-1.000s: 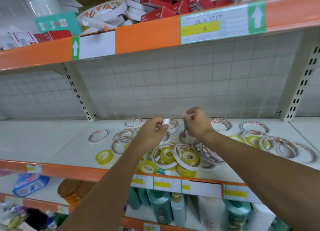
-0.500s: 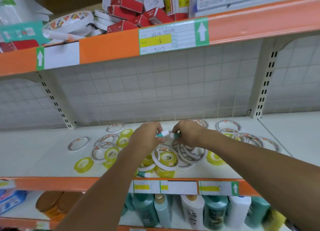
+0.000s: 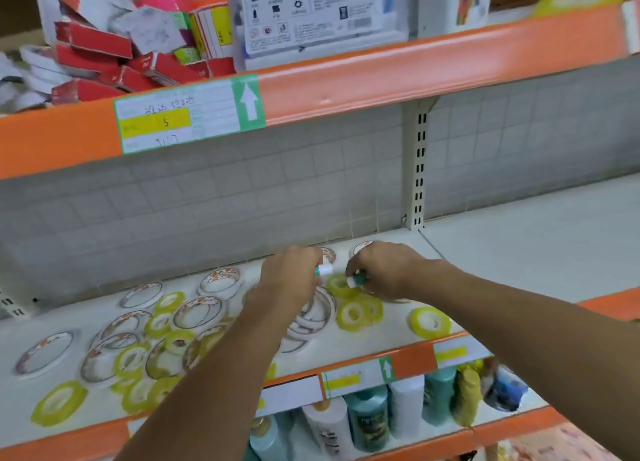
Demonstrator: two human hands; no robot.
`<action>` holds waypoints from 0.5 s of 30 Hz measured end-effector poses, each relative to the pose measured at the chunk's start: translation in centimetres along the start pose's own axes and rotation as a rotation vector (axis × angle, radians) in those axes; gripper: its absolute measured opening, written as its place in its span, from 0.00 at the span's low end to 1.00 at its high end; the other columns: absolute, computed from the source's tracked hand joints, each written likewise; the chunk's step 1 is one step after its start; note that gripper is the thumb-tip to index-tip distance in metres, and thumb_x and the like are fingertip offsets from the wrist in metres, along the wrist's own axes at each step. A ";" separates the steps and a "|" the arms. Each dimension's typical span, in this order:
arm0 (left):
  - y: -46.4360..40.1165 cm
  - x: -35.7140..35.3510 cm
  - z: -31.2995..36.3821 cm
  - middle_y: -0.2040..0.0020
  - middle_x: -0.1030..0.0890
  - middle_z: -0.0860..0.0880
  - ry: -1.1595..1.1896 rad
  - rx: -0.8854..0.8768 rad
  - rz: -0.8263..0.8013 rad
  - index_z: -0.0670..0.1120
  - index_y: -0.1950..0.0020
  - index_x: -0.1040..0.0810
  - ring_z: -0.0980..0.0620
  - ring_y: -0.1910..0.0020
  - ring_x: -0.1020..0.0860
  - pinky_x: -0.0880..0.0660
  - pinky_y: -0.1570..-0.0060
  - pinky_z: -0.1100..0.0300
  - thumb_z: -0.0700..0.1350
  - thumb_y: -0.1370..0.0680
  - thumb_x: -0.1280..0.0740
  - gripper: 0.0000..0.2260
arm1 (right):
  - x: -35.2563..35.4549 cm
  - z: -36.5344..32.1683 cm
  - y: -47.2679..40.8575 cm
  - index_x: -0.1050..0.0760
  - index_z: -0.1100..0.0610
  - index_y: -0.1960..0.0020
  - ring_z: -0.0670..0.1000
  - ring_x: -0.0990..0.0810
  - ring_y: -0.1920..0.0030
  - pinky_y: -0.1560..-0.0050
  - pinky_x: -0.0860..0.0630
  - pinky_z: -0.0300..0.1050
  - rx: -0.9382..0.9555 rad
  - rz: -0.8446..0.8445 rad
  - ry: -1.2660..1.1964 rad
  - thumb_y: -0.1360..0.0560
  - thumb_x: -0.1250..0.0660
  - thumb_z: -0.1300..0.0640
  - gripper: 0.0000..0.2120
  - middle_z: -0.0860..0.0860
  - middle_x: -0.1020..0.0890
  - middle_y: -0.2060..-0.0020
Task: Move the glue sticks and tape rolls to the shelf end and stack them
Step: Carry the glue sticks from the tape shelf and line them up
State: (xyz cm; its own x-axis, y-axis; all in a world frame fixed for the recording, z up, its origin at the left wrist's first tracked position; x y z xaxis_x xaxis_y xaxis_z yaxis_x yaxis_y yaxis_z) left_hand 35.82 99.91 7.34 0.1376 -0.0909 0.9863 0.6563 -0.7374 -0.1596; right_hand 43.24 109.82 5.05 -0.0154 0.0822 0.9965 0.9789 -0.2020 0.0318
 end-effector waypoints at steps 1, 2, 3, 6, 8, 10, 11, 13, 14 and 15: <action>-0.4 -0.2 0.9 0.45 0.20 0.47 0.000 -0.021 -0.004 0.53 0.43 0.23 0.43 0.45 0.22 0.30 0.54 0.57 0.51 0.23 0.31 0.10 | 0.1 0.8 0.5 0.24 0.43 0.35 0.55 0.23 0.39 0.50 0.30 0.42 -0.016 0.005 -0.001 0.23 0.35 0.55 0.18 0.50 0.23 0.38; -0.7 -0.4 1.8 0.45 0.20 0.48 0.002 -0.041 -0.007 0.53 0.43 0.23 0.43 0.45 0.22 0.31 0.54 0.57 0.50 0.23 0.31 0.09 | 0.2 1.7 1.0 0.24 0.43 0.34 0.55 0.24 0.39 0.51 0.32 0.42 -0.032 0.006 0.001 0.22 0.35 0.55 0.18 0.50 0.23 0.38; -1.1 -0.6 2.7 0.45 0.20 0.48 0.002 -0.063 -0.010 0.52 0.44 0.23 0.44 0.45 0.22 0.31 0.55 0.57 0.50 0.23 0.31 0.09 | 0.2 2.5 1.5 0.24 0.44 0.34 0.55 0.24 0.39 0.52 0.33 0.42 -0.049 0.007 0.003 0.22 0.35 0.55 0.18 0.51 0.23 0.38; -1.9 -1.1 5.5 0.47 0.20 0.49 0.008 -0.132 -0.006 0.52 0.45 0.24 0.44 0.47 0.22 0.31 0.57 0.57 0.49 0.23 0.32 0.08 | 0.1 5.1 2.6 0.24 0.43 0.33 0.56 0.22 0.41 0.55 0.32 0.43 -0.123 0.001 0.019 0.23 0.34 0.55 0.19 0.52 0.23 0.38; -2.3 -1.5 7.4 0.47 0.21 0.48 0.011 -0.181 -0.004 0.51 0.45 0.23 0.44 0.48 0.22 0.29 0.56 0.55 0.49 0.23 0.31 0.08 | 0.2 6.8 3.4 0.24 0.44 0.33 0.57 0.22 0.42 0.56 0.32 0.43 -0.177 0.001 0.017 0.23 0.34 0.56 0.20 0.52 0.22 0.40; -2.8 -1.9 9.2 0.48 0.21 0.48 0.024 -0.237 0.001 0.51 0.46 0.23 0.44 0.49 0.21 0.28 0.56 0.54 0.49 0.24 0.31 0.08 | 0.1 8.3 4.3 0.23 0.45 0.34 0.57 0.21 0.44 0.57 0.31 0.44 -0.225 -0.001 0.014 0.23 0.35 0.59 0.19 0.53 0.21 0.42; -3.1 -2.1 10.1 0.49 0.21 0.48 0.038 -0.258 0.004 0.50 0.47 0.23 0.43 0.49 0.21 0.28 0.57 0.54 0.48 0.25 0.31 0.08 | 0.1 9.1 4.9 0.23 0.45 0.35 0.57 0.21 0.44 0.58 0.31 0.44 -0.249 0.006 0.014 0.24 0.36 0.60 0.19 0.53 0.21 0.43; -3.6 -2.3 11.9 0.50 0.21 0.48 0.053 -0.302 0.007 0.50 0.47 0.23 0.44 0.49 0.22 0.31 0.60 0.56 0.47 0.24 0.32 0.07 | -0.1 10.6 5.9 0.24 0.45 0.36 0.57 0.22 0.44 0.58 0.30 0.45 -0.289 0.021 0.016 0.25 0.36 0.61 0.20 0.53 0.21 0.43; -3.8 -2.5 12.9 0.50 0.21 0.48 0.051 -0.331 0.004 0.49 0.47 0.23 0.44 0.49 0.22 0.33 0.60 0.56 0.47 0.24 0.32 0.07 | -0.3 11.3 6.4 0.24 0.45 0.36 0.57 0.22 0.44 0.58 0.30 0.45 -0.305 0.021 0.018 0.25 0.35 0.61 0.20 0.52 0.21 0.43; -4.0 -2.7 14.0 0.50 0.21 0.48 0.051 -0.360 0.001 0.49 0.46 0.23 0.44 0.50 0.23 0.33 0.60 0.56 0.47 0.24 0.32 0.07 | -0.5 12.1 6.9 0.24 0.45 0.35 0.56 0.22 0.43 0.58 0.30 0.45 -0.321 0.019 0.020 0.25 0.35 0.61 0.20 0.52 0.21 0.43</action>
State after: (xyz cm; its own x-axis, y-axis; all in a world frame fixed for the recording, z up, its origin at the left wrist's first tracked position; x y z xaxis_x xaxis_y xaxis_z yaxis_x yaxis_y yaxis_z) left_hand 43.18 112.51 4.69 0.0951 -0.1179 0.9885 0.3514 -0.9251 -0.1442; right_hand 52.50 120.15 3.79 -0.0054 0.0568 0.9984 0.8645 -0.5015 0.0332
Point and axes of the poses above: each hand's wrist, its own y-axis away from the middle knuckle, its own x-axis out of the back of the hand, z = x × y, the point moved 9 cm from there along -y, towards the middle knuckle
